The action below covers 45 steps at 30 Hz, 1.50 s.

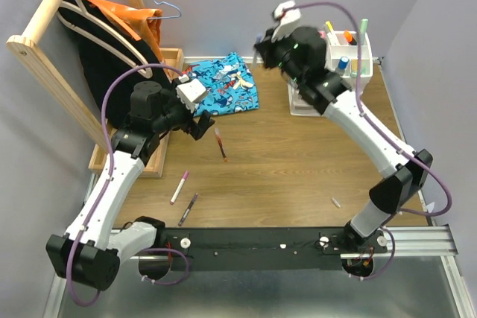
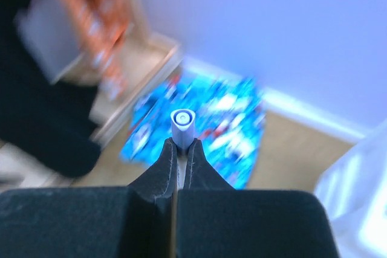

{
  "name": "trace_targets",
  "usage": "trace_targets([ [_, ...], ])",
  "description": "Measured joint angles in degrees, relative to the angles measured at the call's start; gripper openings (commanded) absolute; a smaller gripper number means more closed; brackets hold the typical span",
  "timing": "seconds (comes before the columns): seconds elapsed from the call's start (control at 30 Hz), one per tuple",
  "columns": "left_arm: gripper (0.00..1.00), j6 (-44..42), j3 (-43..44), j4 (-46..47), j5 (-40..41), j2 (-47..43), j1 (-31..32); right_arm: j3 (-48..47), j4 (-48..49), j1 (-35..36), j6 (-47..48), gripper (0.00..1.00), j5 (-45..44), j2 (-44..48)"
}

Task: Sort the stationery into containers
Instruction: Place the pen in the storage box.

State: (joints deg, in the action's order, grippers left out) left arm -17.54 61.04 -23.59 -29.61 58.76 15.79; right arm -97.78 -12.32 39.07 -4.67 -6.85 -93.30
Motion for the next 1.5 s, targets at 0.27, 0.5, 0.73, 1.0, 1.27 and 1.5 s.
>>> trace_targets([
  [0.27,0.99,1.44,1.6,7.39,0.48,6.51,0.11,-25.2,4.94,-19.93,8.57,0.01,0.17,-11.65],
  [0.5,0.99,4.37,1.6,11.8,0.48,7.85,0.72,-32.11,3.48,-27.98,11.89,0.0,0.72,-14.99],
  [0.73,0.99,5.81,1.51,14.38,0.52,8.55,0.83,-34.34,-2.05,-29.79,13.66,0.0,0.7,-18.12],
  [1.0,0.99,6.99,0.44,16.35,0.59,8.79,0.85,-34.38,-8.11,-30.82,16.22,0.0,0.02,-21.79],
  [1.27,0.99,7.34,-0.85,16.22,0.7,8.79,0.83,-34.36,-10.88,-31.32,18.12,0.0,-1.18,-23.71],
  [1.5,0.99,7.32,-0.87,16.2,1.16,8.79,0.83,-34.12,-11.82,-31.32,18.93,0.0,-2.75,-25.38],
])
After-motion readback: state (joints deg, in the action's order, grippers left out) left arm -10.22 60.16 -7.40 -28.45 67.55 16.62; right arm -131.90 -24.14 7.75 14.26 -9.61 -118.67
